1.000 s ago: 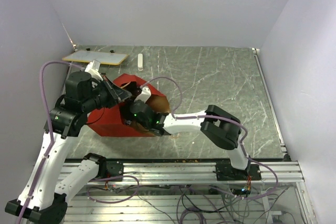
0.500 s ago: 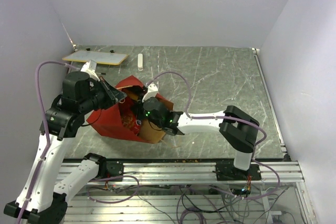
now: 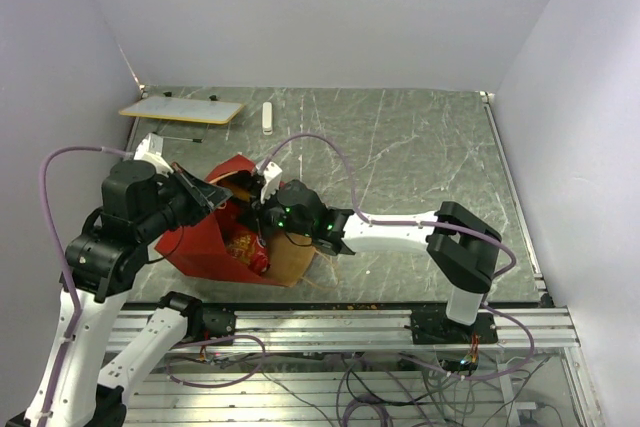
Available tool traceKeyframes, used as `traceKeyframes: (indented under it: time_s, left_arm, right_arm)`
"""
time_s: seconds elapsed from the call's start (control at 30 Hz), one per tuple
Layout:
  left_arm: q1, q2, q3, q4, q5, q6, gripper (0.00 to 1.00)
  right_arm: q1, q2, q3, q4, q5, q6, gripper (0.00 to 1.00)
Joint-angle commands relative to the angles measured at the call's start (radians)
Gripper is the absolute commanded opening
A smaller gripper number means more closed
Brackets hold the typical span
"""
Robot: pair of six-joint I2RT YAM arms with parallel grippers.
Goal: Take the snacks out of the paper bag
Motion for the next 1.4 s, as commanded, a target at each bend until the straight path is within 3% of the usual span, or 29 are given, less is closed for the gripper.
traceKeyframes:
  time_s: [0.0, 0.77, 1.37]
  left_arm:
    - [-0.005, 0.010, -0.004, -0.022, -0.010, -0.034, 0.07]
    - [-0.005, -0.013, -0.010, 0.025, -0.050, -0.053, 0.07]
    - [-0.004, 0.027, 0.023, 0.031, -0.060, -0.017, 0.07]
  right_arm:
    - [0.005, -0.089, 0.043, 0.109, -0.062, -0.046, 0.00]
    - [-0.003, -0.172, 0.076, -0.083, -0.055, -0.122, 0.00]
    - [-0.010, -0.252, 0.029, -0.075, -0.014, -0.071, 0.00]
